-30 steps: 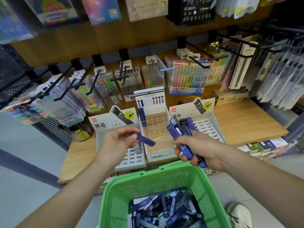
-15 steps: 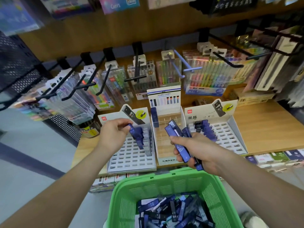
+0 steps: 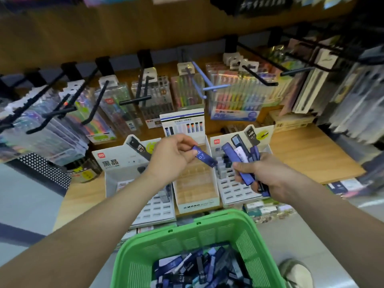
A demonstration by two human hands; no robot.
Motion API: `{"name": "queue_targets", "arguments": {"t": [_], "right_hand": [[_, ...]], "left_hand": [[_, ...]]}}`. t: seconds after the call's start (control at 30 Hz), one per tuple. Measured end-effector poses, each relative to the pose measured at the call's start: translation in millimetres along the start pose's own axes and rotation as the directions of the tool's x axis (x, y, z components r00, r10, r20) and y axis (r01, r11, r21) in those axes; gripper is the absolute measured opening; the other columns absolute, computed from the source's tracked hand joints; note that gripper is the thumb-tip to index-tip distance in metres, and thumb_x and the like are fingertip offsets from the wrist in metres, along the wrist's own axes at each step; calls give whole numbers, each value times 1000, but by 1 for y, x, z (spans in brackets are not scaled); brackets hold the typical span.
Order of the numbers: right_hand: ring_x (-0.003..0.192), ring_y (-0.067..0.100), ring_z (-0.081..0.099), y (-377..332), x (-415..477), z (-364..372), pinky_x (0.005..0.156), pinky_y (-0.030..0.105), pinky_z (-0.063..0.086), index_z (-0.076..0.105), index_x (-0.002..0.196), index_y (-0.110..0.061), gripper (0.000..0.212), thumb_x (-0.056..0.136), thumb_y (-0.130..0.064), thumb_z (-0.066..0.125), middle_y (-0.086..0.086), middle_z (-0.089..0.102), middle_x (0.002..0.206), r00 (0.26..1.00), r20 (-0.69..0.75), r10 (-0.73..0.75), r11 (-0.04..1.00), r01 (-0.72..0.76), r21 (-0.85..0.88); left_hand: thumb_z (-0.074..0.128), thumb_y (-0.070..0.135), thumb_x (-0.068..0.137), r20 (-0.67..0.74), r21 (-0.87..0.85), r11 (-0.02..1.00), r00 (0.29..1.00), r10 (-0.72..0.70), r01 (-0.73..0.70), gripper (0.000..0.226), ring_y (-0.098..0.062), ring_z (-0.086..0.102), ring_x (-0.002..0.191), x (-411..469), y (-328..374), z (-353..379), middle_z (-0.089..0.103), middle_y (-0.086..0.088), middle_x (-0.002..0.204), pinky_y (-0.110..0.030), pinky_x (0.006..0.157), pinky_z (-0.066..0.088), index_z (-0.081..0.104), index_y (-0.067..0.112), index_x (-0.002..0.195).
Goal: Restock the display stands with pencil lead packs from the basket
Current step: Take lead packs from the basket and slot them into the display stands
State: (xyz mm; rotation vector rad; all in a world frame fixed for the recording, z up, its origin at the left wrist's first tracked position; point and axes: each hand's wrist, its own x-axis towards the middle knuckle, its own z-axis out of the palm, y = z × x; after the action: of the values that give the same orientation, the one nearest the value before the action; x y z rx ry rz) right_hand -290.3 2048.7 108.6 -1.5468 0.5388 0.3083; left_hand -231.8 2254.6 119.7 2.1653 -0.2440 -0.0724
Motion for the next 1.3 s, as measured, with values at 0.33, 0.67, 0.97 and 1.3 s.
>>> {"name": "queue_targets", "arguments": {"t": [0.33, 0.67, 0.97, 1.3], "right_hand": [[55, 18, 53, 28, 14, -79, 33, 18, 35, 64, 89, 0, 14, 92, -14, 67, 12, 62, 68, 982, -172, 75, 988, -50, 146], [34, 9, 43, 39, 15, -83, 33, 14, 30, 59, 90, -8, 17, 96, -23, 64, 11, 64, 61, 980, -147, 135, 988, -122, 94], [63, 20, 62, 40, 13, -90, 35, 19, 35, 51, 99, -8, 11, 95, -12, 60, 14, 66, 70, 968, -171, 182, 970, -148, 192], [58, 12, 70, 32, 6, -87, 32, 16, 32, 56, 92, -8, 17, 88, -10, 72, 8, 71, 73, 990, -60, 125, 972, -110, 206]], "left_hand": [[74, 8, 80, 187, 176, 978, 979, 74, -108, 16, 3, 56, 69, 23, 8, 101, 59, 19, 73, -14, 67, 46, 71, 20, 90], [74, 19, 82, 281, 351, 918, 956, 87, -187, 19, 1, 55, 71, 11, -12, 142, 60, 15, 78, -2, 62, 35, 71, 23, 101], [70, 15, 84, 317, 348, 871, 918, 238, -347, 11, -15, 63, 84, 6, -4, 153, 71, 0, 90, -27, 80, 49, 75, 15, 93], [62, 5, 86, 109, 175, 960, 974, 200, -217, 50, -9, 56, 95, -3, 11, 152, 54, 6, 112, -19, 82, 46, 54, 26, 131]]}}
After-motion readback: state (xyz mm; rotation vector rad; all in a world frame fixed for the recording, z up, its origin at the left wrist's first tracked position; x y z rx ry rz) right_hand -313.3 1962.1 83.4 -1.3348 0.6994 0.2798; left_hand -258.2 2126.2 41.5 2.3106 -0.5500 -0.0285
